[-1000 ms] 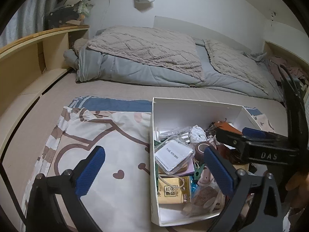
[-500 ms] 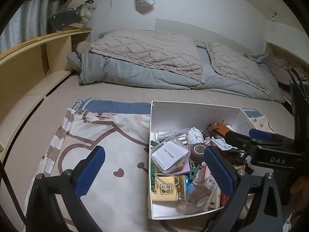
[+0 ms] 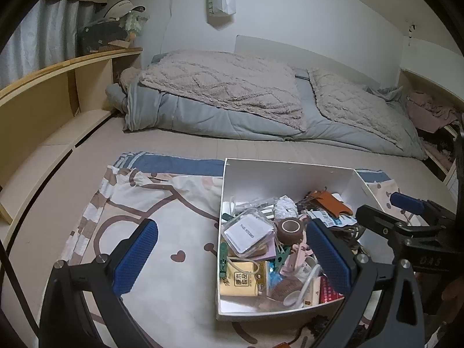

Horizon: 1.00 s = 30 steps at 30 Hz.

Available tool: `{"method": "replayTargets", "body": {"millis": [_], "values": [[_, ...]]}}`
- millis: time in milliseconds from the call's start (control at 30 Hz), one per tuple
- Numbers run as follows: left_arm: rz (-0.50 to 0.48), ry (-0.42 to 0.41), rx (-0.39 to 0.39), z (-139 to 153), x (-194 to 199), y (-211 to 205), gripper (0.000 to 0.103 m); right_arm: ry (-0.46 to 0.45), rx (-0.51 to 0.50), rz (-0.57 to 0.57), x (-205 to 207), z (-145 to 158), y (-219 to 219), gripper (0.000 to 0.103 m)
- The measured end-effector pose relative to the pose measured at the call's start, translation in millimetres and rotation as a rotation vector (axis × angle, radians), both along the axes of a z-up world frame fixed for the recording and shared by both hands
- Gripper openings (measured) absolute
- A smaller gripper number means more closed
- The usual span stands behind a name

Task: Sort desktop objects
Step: 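Pull both open tools back from the box toward the items on the rug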

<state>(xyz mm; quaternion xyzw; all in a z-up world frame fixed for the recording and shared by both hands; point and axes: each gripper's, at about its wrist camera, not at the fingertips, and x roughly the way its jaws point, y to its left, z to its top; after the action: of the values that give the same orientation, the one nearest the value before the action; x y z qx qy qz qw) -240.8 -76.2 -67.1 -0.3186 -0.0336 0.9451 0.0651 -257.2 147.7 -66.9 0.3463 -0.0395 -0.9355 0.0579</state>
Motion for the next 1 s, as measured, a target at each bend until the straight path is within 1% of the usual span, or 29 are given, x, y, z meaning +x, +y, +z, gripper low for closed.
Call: {"method": "replayTargets", "body": {"millis": [167,300,400,667,1000], "values": [[-0.007,0.015,-0.007,7.9,8.6,5.8,0.103,0.017,0.003,-0.003,13.8,8.7,9.9,0.103],[-0.017,0.013,0.003,11.8,13.7,10.7,0.103,0.03,0.016,-0.001,24.3,14.5,13.6,0.103],[-0.022,0.018,-0.009,14.9,17.3,15.1,0.103,0.039,0.018,-0.005,32.6,19.5,18.4,0.103],[-0.025,0.034,-0.011,23.9,27.0,18.1,0.103,0.065,-0.001,-0.053,51.2,29.8,34.5,0.103],[-0.024,0.059,-0.024,37.3,42.9,21.5,0.103,0.12,0.04,-0.051,76.9,43.8,35.4,0.103]]}}
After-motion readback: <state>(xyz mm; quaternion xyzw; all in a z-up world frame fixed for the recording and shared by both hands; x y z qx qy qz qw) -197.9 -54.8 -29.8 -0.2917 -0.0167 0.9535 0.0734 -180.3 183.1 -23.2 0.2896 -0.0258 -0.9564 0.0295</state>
